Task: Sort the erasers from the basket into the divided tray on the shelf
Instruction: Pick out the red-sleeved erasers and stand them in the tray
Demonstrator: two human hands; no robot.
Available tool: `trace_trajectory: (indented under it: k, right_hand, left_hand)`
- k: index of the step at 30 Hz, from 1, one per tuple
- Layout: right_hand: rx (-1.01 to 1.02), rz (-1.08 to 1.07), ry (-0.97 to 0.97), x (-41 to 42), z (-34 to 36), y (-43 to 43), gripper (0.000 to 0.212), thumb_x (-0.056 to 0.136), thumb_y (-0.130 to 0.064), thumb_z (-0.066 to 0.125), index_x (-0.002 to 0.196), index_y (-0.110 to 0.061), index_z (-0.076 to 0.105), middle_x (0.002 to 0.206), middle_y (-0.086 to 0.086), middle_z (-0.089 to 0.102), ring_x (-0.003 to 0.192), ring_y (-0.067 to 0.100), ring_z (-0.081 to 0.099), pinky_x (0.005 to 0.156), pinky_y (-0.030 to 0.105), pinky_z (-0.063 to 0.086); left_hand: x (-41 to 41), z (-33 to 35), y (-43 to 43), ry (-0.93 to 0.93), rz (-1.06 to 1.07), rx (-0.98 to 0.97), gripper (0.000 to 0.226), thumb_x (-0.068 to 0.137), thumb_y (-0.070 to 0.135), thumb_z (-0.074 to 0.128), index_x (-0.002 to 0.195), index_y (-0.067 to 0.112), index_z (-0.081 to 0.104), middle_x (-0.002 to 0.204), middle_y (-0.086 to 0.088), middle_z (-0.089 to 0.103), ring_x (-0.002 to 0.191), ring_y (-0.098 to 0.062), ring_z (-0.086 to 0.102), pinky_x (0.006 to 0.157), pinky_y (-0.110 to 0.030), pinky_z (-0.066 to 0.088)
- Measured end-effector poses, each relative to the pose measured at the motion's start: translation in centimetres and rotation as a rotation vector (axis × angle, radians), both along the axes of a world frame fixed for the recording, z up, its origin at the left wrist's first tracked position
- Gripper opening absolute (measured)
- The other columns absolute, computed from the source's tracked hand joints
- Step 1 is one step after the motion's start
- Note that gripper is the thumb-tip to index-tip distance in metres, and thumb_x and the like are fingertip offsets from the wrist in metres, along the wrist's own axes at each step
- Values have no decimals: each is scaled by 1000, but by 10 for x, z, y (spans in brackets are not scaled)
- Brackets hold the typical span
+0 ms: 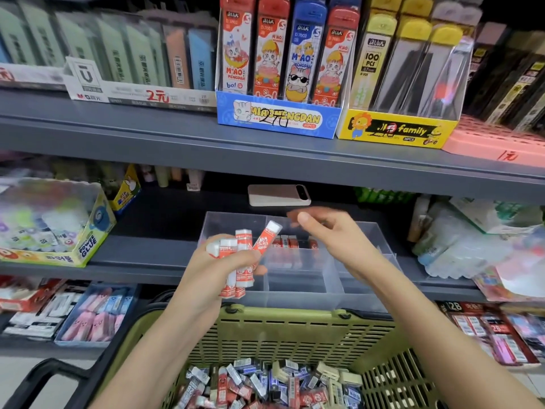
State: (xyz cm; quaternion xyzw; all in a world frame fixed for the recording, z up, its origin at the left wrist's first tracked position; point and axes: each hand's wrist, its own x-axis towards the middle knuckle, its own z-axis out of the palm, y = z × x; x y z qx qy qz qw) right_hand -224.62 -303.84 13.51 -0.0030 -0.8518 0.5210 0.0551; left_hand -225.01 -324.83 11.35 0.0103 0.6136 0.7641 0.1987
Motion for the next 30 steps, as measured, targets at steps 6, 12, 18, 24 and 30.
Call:
trace_trajectory:
  k: [6, 12, 18, 24, 30]
  right_hand:
    - [-264, 83, 24, 22, 9, -29, 6, 85, -12, 66, 87, -16, 70, 73, -5, 72, 69, 2, 64, 62, 15, 47]
    - [-77, -307, 46, -7, 7, 24, 18, 86, 0, 59, 94, -15, 65, 77, -6, 65, 65, -2, 59, 61, 7, 43]
    - [325, -199, -120, -33, -26, 35, 18, 80, -5, 66, 92, -17, 60, 87, 2, 65, 90, 25, 59, 92, 36, 45]
    - [891, -115, -95, -43, -30, 33, 13, 81, -34, 64, 92, -33, 71, 101, -10, 69, 109, 19, 48, 81, 24, 29]
    - [1330, -81, -180, -53, -33, 38, 25, 85, -52, 52, 99, -40, 70, 119, -5, 54, 123, 23, 37, 100, 33, 26]
  left_hand:
    - [3, 5, 12, 3, -35, 42, 27, 71, 17, 76, 93, 11, 60, 84, -6, 75, 80, -25, 73, 48, -22, 50]
    - [3, 2, 7, -26, 15, 33, 39, 63, 23, 78, 97, 11, 61, 91, -6, 75, 83, -22, 73, 51, -23, 53]
    - [5, 0, 2, -25, 29, 25, 61, 50, 33, 78, 103, 9, 61, 90, -5, 75, 82, -20, 73, 52, -23, 54]
    - [2, -1, 1, -50, 22, 35, 51, 53, 29, 77, 99, 14, 62, 88, -5, 75, 80, -20, 73, 55, -26, 53]
    - [-2, 0, 2, -135, 6, 129, 48, 47, 28, 82, 90, 12, 66, 71, -5, 71, 63, -17, 69, 49, -26, 53]
